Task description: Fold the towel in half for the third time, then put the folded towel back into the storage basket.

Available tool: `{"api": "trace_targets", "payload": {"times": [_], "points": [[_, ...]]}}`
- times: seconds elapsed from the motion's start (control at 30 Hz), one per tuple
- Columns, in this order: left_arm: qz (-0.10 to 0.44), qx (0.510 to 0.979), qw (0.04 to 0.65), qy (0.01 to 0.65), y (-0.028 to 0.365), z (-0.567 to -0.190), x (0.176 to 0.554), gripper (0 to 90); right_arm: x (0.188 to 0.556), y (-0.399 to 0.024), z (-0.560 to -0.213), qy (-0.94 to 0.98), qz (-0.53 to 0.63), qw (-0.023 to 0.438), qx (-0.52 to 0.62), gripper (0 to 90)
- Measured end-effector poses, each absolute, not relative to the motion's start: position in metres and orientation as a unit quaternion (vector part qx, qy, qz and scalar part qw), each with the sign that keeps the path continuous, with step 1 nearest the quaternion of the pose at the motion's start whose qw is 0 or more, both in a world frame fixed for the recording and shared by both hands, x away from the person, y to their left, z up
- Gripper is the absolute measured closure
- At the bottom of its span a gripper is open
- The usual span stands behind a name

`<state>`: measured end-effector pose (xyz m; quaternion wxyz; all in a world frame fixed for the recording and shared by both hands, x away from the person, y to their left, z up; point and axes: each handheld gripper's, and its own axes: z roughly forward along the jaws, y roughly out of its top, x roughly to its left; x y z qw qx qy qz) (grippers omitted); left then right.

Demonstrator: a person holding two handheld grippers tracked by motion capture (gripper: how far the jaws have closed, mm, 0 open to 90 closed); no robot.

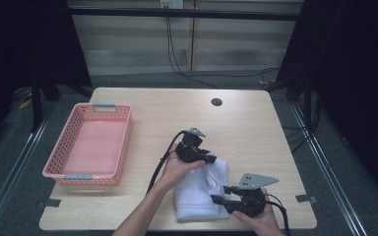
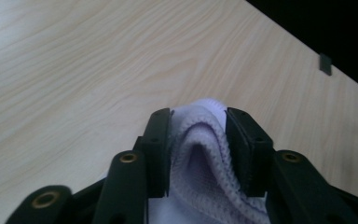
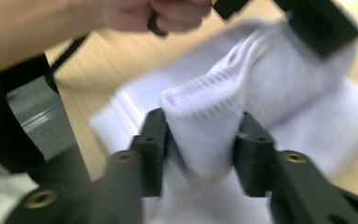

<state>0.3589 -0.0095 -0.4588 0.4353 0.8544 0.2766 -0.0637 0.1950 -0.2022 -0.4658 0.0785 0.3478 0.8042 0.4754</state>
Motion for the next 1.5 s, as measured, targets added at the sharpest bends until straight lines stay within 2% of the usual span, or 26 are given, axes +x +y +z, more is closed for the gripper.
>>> {"api": "trace_targets", "payload": {"times": [0.03,0.07,0.1,0.17,0.23,0.3,0.33,0.4,0.43,0.47,0.5,0.6,0.67,0.7,0.73,0.8,0.83,0.87,1.0,1.03,1.13,1.17,1.5], "points": [[-0.06,0.852,0.444,0.271,-0.011,-0.456,0.358,55.7,0.192,-0.207,-0.466,0.805,0.471,0.08,0.353,48.8],[-0.06,0.852,0.444,0.271,-0.011,-0.456,0.358,52.4,0.192,-0.207,-0.466,0.805,0.471,0.08,0.353,48.8],[-0.057,0.849,0.449,0.273,-0.011,-0.452,0.358,52.4,0.19,-0.211,-0.466,0.804,0.467,0.082,0.358,44.7],[-0.046,0.835,0.472,0.278,-0.005,-0.441,0.357,45.7,0.187,-0.222,-0.461,0.799,0.464,0.1,0.369,38.3],[-0.042,0.826,0.488,0.28,0.003,-0.433,0.355,42.8,0.19,-0.235,-0.453,0.791,0.468,0.115,0.378,34.3],[-0.037,0.824,0.479,0.3,0.018,-0.427,0.349,43.6,0.2,-0.24,-0.45,0.785,0.463,0.118,0.393,33.2],[-0.037,0.824,0.479,0.3,0.018,-0.427,0.349,46.8,0.207,-0.241,-0.449,0.786,0.459,0.125,0.395,33.4],[-0.033,0.836,0.467,0.288,0.03,-0.428,0.339,50.7,0.215,-0.242,-0.45,0.786,0.449,0.141,0.401,33.3],[-0.038,0.848,0.452,0.273,0.043,-0.433,0.325,52.5,0.236,-0.242,-0.453,0.787,0.438,0.152,0.407,34.7],[-0.038,0.848,0.452,0.273,0.043,-0.433,0.325,53.0,0.236,-0.242,-0.453,0.787,0.438,0.152,0.407,34.7],[-0.039,0.86,0.436,0.263,0.052,-0.442,0.309,52.9,0.256,-0.239,-0.459,0.785,0.433,0.151,0.416,34.3],[-0.044,0.876,0.41,0.251,0.06,-0.454,0.286,49.9,0.282,-0.228,-0.463,0.796,0.416,0.147,0.415,35.0],[-0.044,0.881,0.403,0.246,0.063,-0.456,0.278,46.2,0.287,-0.226,-0.464,0.798,0.41,0.157,0.413,37.5],[-0.036,0.884,0.399,0.241,0.072,-0.457,0.262,44.8,0.299,-0.226,-0.467,0.792,0.405,0.162,0.426,44.3],[-0.039,0.88,0.405,0.245,0.078,-0.457,0.255,43.6,0.303,-0.229,-0.47,0.786,0.407,0.162,0.436,55.8],[-0.041,0.875,0.411,0.251,0.083,-0.459,0.249,41.3,0.306,-0.234,-0.477,0.792,0.391,0.163,0.439,71.3],[-0.028,0.877,0.407,0.255,0.094,-0.463,0.237,38.8,0.305,-0.236,-0.48,0.797,0.38,0.163,0.441,72.1],[-0.022,0.877,0.403,0.261,0.098,-0.467,0.232,38.2,0.305,-0.239,-0.483,0.798,0.379,0.158,0.441,68.3],[-0.022,0.885,0.385,0.261,0.098,-0.478,0.223,29.0,0.302,-0.245,-0.482,0.794,0.41,0.13,0.43,37.7],[-0.021,0.889,0.38,0.255,0.094,-0.479,0.223,27.8,0.303,-0.245,-0.483,0.793,0.415,0.128,0.427,33.1],[-0.03,0.9,0.365,0.238,0.086,-0.479,0.223,28.0,0.308,-0.242,-0.485,0.797,0.42,0.114,0.419,29.5],[-0.015,0.908,0.351,0.227,0.082,-0.479,0.223,29.1,0.315,-0.237,-0.488,0.812,0.402,0.1,0.411,23.4],[-0.033,0.906,0.349,0.238,0.08,-0.489,0.227,22.6,0.322,-0.225,-0.5,0.823,0.392,0.046,0.409,20.6]]}}
